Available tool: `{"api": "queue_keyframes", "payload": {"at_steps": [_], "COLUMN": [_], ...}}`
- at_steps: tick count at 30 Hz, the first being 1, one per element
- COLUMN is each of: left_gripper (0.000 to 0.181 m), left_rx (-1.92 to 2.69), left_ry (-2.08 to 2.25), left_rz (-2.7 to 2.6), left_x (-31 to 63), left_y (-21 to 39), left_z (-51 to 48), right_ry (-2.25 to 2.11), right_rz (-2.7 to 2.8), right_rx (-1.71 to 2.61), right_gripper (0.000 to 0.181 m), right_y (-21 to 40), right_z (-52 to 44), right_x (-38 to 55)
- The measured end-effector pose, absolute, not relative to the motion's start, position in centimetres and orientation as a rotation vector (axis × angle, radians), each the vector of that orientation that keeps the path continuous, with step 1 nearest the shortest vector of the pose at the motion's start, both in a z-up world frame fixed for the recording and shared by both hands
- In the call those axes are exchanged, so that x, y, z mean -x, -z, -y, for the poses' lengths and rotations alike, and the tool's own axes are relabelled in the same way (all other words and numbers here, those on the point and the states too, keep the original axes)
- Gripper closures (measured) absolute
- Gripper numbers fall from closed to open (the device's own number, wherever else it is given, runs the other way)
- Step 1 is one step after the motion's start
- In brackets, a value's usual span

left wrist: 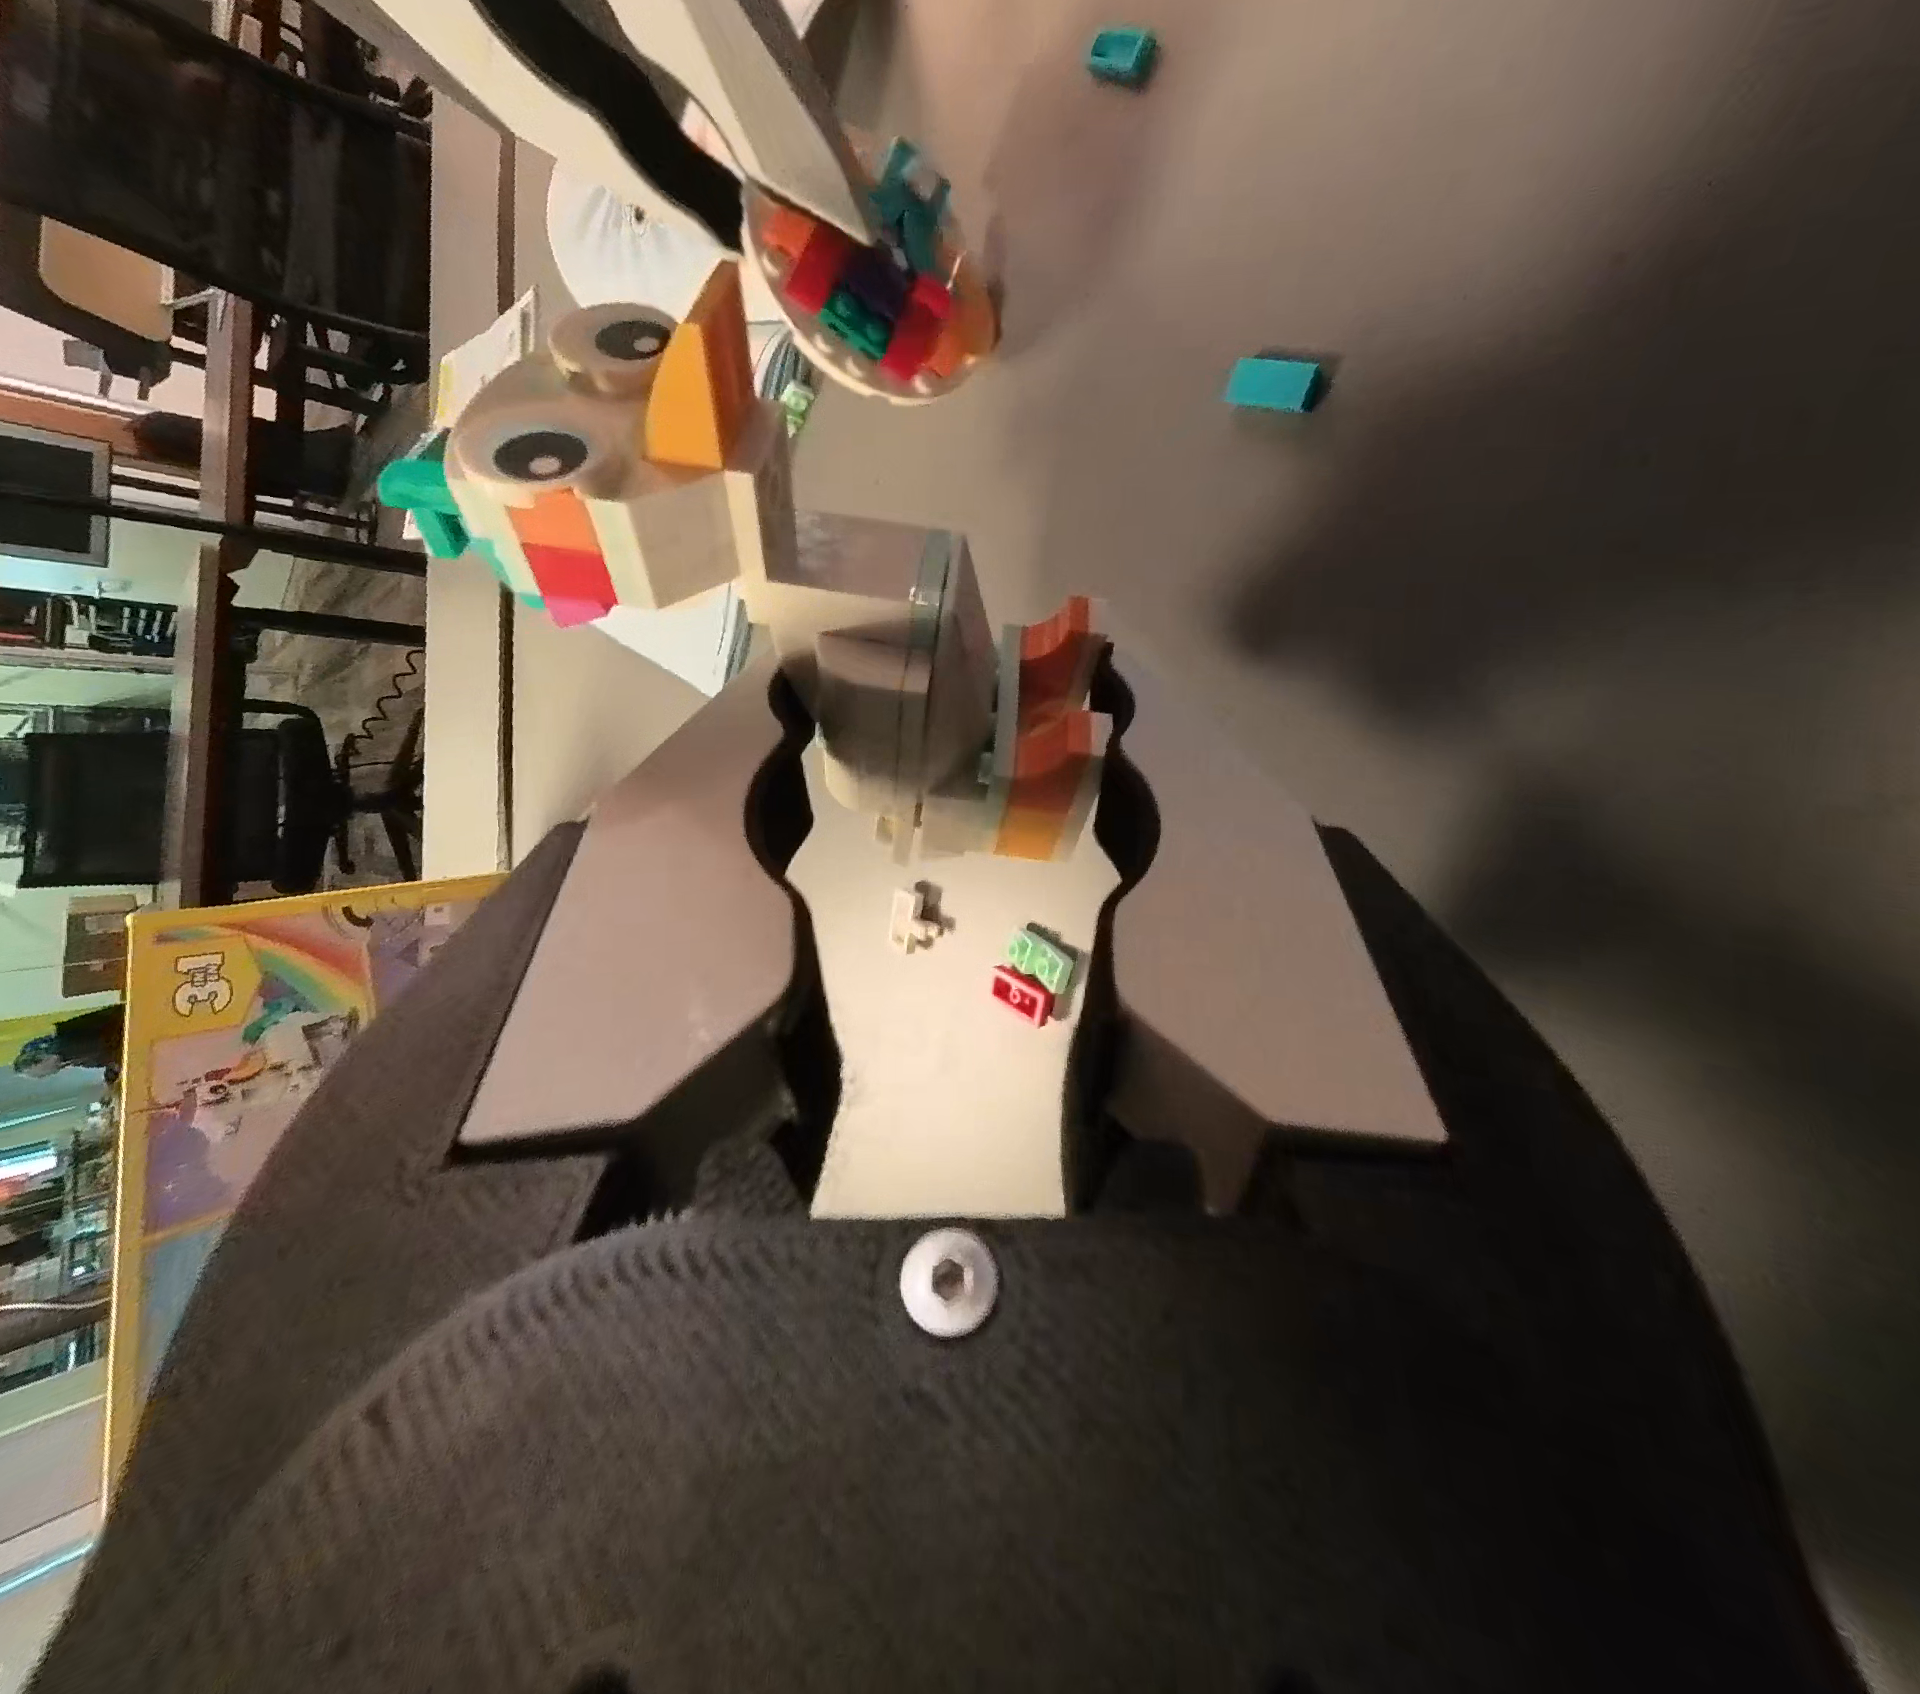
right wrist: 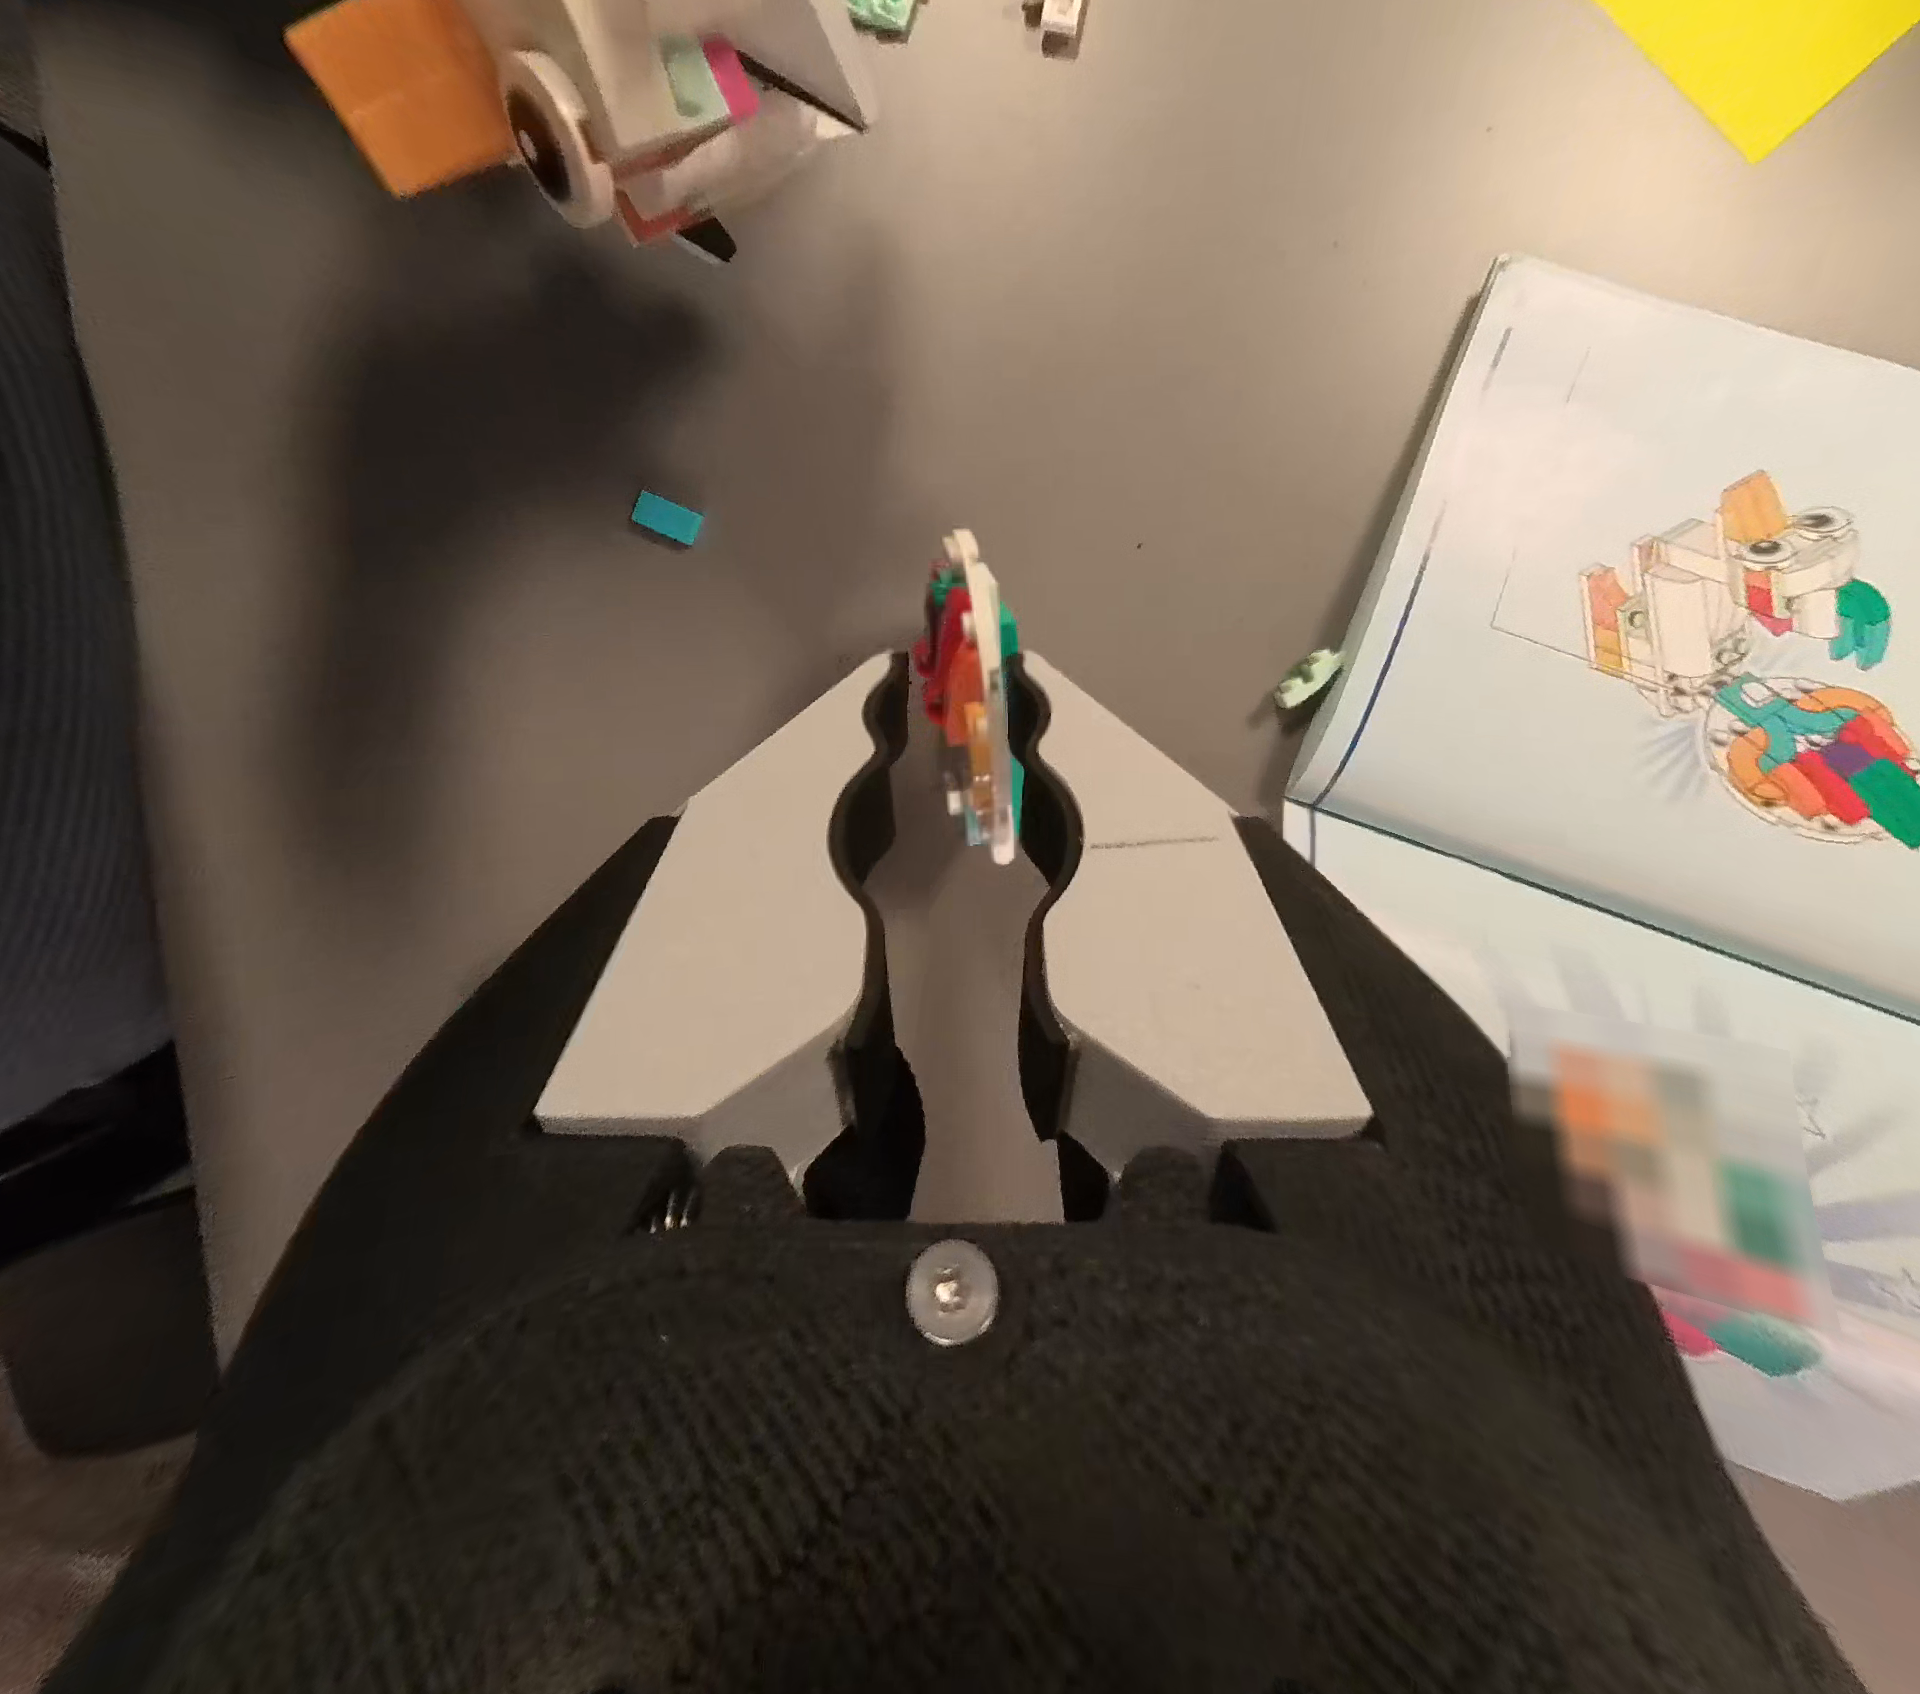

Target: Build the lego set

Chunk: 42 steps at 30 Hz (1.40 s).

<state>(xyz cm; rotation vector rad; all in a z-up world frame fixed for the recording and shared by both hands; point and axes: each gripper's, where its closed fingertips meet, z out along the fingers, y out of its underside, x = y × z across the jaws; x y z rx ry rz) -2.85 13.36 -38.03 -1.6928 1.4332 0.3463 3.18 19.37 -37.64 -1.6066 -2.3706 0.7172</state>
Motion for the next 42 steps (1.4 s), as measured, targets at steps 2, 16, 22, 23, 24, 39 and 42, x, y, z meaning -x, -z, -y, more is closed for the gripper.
{"api": "queue_keyframes", "payload": {"at_steps": [2,16,22,23,24,39,42], "left_gripper": [0.129,0.129,0.129,0.129,0.129,0.129,0.129], "left_rx": [1.689,1.613,1.605,1.605,1.606,1.730,1.727], "left_ry": [-0.347,-0.398,-0.443,-0.450,-0.447,-0.349,-0.337], "left_rz": [-1.435,-1.453,-1.602,-1.621,-1.627,-1.448,-1.445], "left_x": [2.7,1.9,0.6,0.5,0.4,2.5,2.6], "left_y": [38.0,37.7,39.5,39.7,39.7,38.0,37.6], "left_z": [-13.4,-12.9,-12.9,-13.0,-13.1,-13.8,-13.7], "right_ry": [-0.708,-0.600,-0.303,-0.289,-0.283,-0.263,-0.315], "right_rz": [2.386,2.346,2.424,2.428,2.431,2.378,2.403], "right_rx": [1.625,1.575,1.108,1.072,1.044,0.916,0.982], "right_gripper": [0.164,0.163,0.162,0.162,0.162,0.162,0.163], "right_y": [38.1,37.2,37.3,37.4,37.5,37.9,38.1], "right_z": [-19.3,-20.0,-18.6,-18.4,-18.2,-16.2,-16.1], "right_x": [-3.1,-2.9,-3.2,-3.3,-3.4,-4.7,-4.5]}}
